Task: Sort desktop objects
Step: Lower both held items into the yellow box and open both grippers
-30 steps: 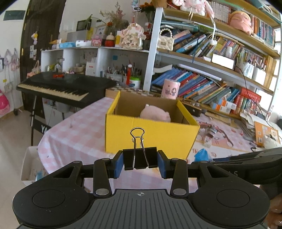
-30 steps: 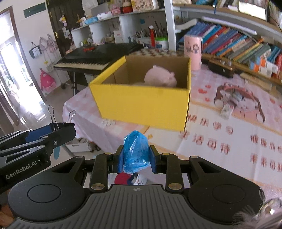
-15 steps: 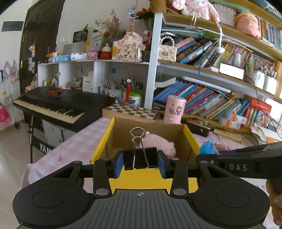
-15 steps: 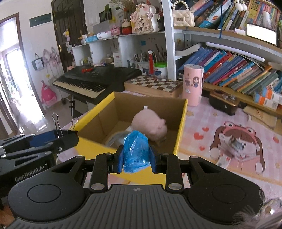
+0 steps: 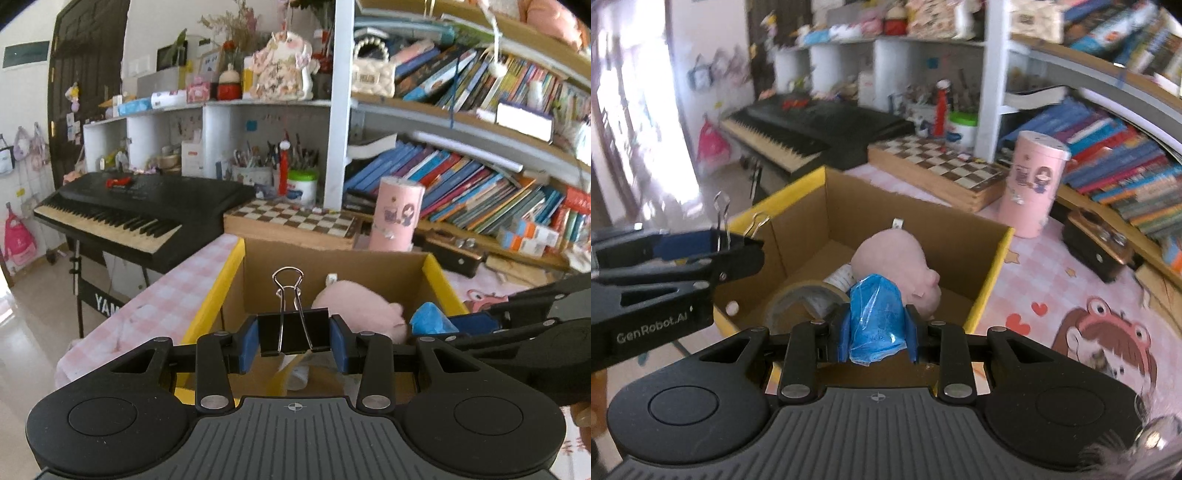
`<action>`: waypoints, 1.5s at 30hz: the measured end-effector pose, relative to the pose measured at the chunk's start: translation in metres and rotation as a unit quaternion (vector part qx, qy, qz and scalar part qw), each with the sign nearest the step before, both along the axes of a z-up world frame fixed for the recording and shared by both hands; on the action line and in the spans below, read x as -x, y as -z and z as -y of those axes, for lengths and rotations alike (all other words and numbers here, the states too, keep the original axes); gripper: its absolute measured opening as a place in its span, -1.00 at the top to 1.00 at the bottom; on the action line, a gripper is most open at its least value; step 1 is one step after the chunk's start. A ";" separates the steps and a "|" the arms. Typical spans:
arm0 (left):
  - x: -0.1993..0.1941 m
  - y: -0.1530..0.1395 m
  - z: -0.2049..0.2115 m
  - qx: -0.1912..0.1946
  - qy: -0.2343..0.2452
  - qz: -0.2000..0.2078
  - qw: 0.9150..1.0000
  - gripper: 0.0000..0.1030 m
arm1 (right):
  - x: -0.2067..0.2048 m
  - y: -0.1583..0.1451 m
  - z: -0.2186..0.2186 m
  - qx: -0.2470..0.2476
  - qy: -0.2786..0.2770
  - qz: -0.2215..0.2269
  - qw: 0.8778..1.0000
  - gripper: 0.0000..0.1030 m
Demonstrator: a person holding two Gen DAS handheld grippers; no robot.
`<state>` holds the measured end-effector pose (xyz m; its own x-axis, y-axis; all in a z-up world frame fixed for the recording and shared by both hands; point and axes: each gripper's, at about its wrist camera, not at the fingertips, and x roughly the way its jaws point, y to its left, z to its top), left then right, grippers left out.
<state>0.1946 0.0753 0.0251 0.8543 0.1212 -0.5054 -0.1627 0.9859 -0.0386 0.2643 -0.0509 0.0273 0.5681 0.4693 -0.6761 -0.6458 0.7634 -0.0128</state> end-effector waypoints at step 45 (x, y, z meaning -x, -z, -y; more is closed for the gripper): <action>0.003 -0.007 -0.003 0.020 -0.024 0.014 0.999 -0.37 | -0.012 -0.002 -0.001 0.001 -0.024 -0.012 1.000 0.04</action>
